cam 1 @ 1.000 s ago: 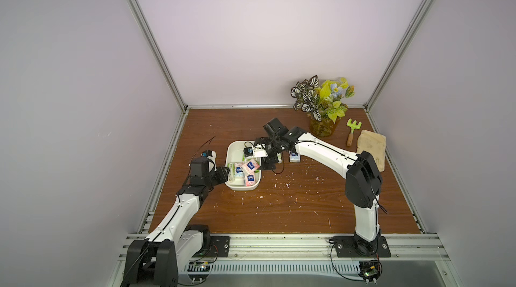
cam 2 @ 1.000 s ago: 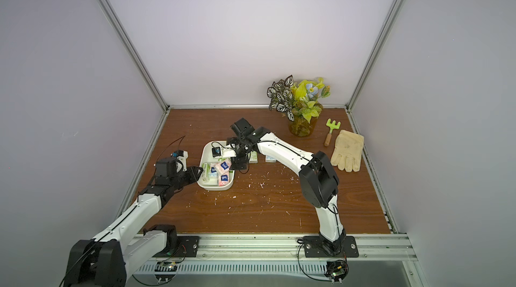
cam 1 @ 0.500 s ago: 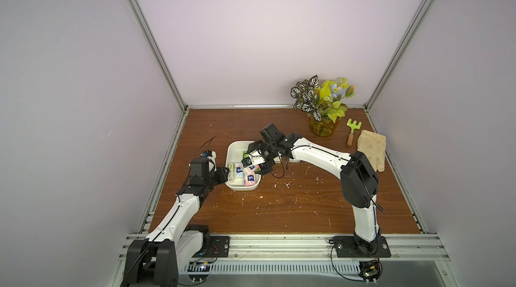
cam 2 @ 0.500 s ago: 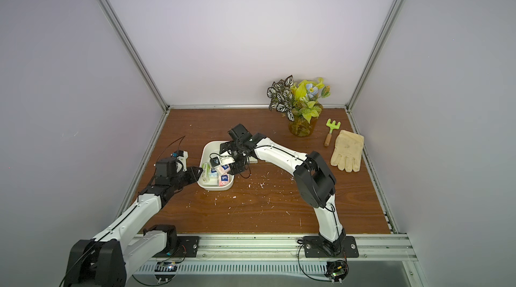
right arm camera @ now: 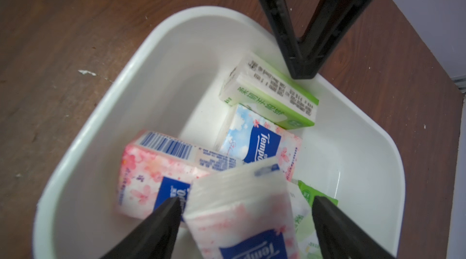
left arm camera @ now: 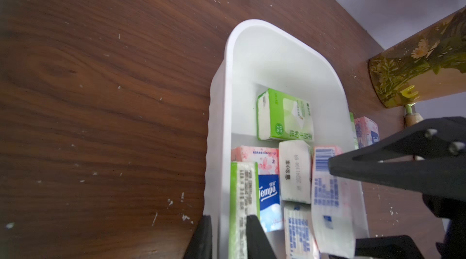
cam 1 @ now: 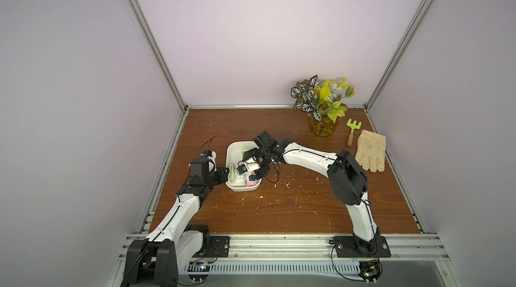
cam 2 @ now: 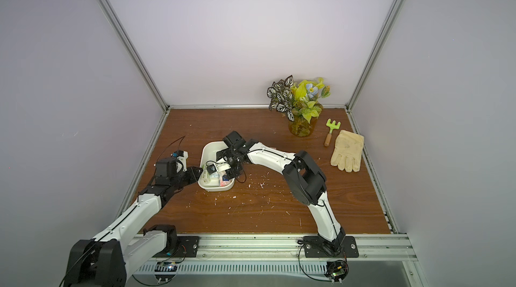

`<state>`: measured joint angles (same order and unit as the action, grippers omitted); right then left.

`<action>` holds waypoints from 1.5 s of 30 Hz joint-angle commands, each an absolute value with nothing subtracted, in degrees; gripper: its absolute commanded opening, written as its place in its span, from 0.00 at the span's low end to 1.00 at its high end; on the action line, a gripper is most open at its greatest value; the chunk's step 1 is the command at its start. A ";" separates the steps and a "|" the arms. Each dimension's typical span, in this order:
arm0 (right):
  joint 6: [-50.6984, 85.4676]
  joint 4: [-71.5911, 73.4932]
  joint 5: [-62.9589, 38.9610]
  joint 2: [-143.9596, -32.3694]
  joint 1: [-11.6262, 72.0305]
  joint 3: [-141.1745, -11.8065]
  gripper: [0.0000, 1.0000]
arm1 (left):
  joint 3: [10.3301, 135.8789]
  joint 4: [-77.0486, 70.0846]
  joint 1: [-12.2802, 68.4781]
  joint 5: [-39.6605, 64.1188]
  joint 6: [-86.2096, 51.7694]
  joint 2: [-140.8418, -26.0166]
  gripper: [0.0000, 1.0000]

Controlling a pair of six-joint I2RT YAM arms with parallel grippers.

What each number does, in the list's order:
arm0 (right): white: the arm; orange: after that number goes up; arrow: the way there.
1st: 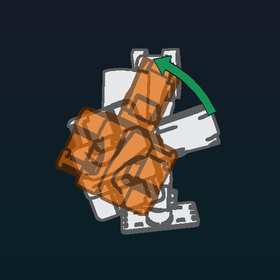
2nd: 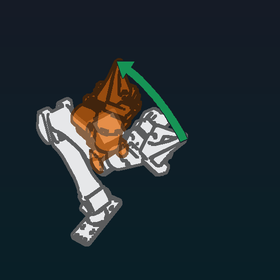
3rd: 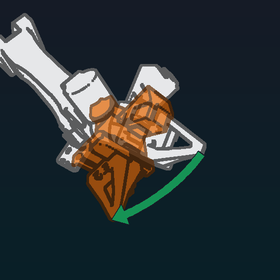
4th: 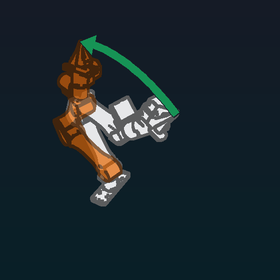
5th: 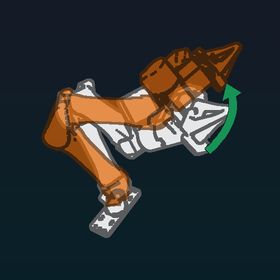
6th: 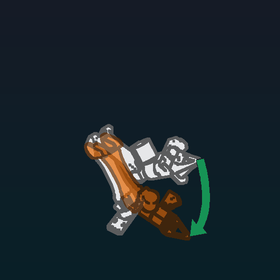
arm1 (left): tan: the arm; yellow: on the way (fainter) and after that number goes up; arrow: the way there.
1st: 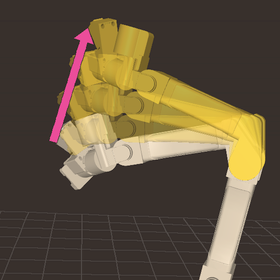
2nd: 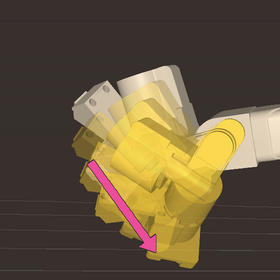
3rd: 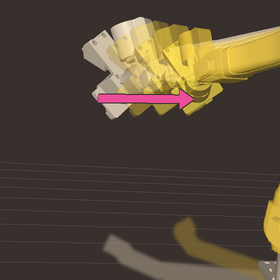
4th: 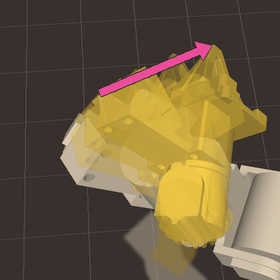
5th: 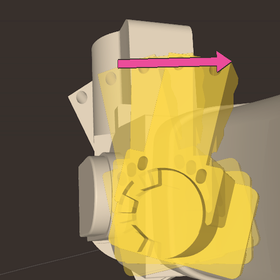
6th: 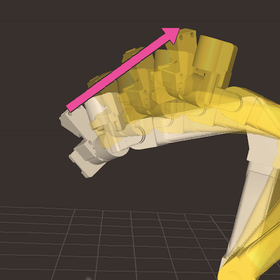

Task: Take the pocket tissues out of the storage box
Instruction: Pick up the pocket tissues from the storage box.

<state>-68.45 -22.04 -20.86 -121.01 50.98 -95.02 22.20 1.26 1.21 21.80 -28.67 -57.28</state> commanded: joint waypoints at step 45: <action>-42.34 -14.48 -18.59 -114.45 52.16 -97.87 0.61 | 22.41 1.76 0.64 21.49 -27.57 -57.63 0.20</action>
<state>-49.36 -16.73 -18.59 -119.13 52.16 -95.37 22.20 1.26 1.21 21.78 -28.67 -57.28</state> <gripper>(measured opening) 0.613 0.200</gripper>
